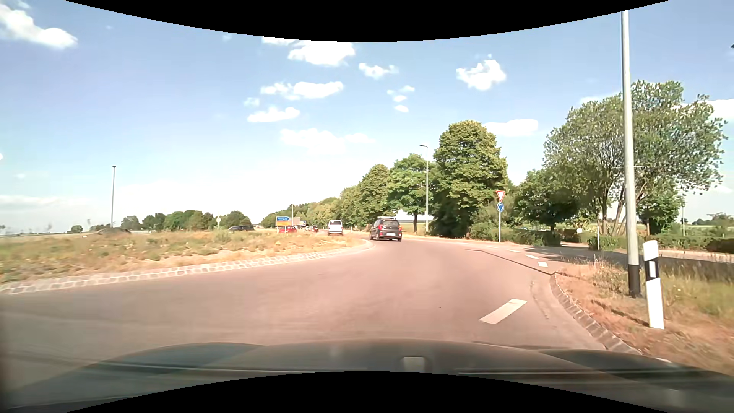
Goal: Follow the waypoints while adhering to traffic rules and regulations
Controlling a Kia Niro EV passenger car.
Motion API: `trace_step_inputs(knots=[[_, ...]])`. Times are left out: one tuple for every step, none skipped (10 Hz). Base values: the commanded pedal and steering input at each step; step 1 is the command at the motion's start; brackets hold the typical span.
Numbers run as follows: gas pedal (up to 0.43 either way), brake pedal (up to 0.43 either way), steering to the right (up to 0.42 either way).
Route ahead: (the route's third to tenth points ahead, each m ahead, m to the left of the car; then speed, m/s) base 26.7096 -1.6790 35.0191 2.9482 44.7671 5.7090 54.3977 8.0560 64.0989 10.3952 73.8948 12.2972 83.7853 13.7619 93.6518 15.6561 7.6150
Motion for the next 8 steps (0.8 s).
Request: trace_step_inputs(knots=[[0.268, 0.006, 0.129], [0.268, 0.006, 0.127], [0.248, 0.006, 0.119], [0.24, 0.006, 0.105], [0.24, 0.006, 0.082], [0.24, 0.006, 0.06], [0.22, 0.006, 0.039], [0.177, 0.006, 0.015]])
